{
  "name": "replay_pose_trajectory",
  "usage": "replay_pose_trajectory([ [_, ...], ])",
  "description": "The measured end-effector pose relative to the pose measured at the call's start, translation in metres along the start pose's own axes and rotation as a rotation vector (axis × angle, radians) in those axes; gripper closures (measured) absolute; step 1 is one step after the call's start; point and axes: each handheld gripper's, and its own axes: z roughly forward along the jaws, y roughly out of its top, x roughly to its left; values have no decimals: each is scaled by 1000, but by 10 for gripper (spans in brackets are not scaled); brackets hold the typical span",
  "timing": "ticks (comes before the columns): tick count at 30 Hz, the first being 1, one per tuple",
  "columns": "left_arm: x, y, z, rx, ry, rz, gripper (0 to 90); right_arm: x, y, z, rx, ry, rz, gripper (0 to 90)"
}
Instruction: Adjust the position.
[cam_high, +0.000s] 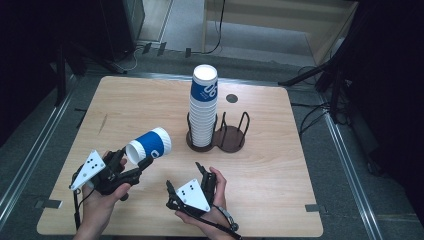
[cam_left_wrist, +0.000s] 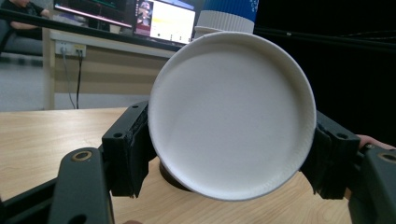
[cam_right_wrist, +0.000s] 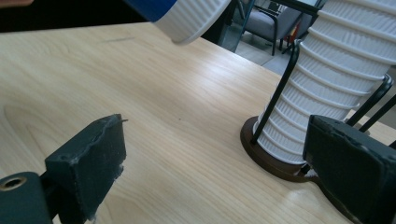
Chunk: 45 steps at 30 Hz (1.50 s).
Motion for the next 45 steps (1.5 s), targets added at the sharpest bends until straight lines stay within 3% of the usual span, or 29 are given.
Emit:
replay_pose_trajectory([
  [2,0,-1,0,-6,2,3,284,-2,3,-1,-9,1,46,134],
  [6,0,-2,2,-14,-3,0,284,-5,7,-1,-8,11,114,138],
  [9,-2,-2,2,-21,-6,1,284,-9,11,-4,-6,29,200,159],
  [13,-2,-5,4,-23,-6,4,284,-12,18,-7,8,17,284,95],
  [16,-2,-7,5,-21,-7,8,284,-15,22,-8,16,27,376,74],
  [22,-2,-11,8,-27,-14,5,284,-20,24,-10,-29,46,530,55],
  [27,-4,-12,9,-28,-15,14,284,-22,26,-11,-32,43,652,53],
  [35,-8,-16,12,-31,-19,23,284,-24,33,-14,-69,89,950,60],
  [40,-10,-17,13,-33,-26,31,284,-23,36,-13,-78,125,1108,60],
  [45,-12,-19,15,-33,-31,41,284,-22,38,-11,-71,130,1247,59],
])
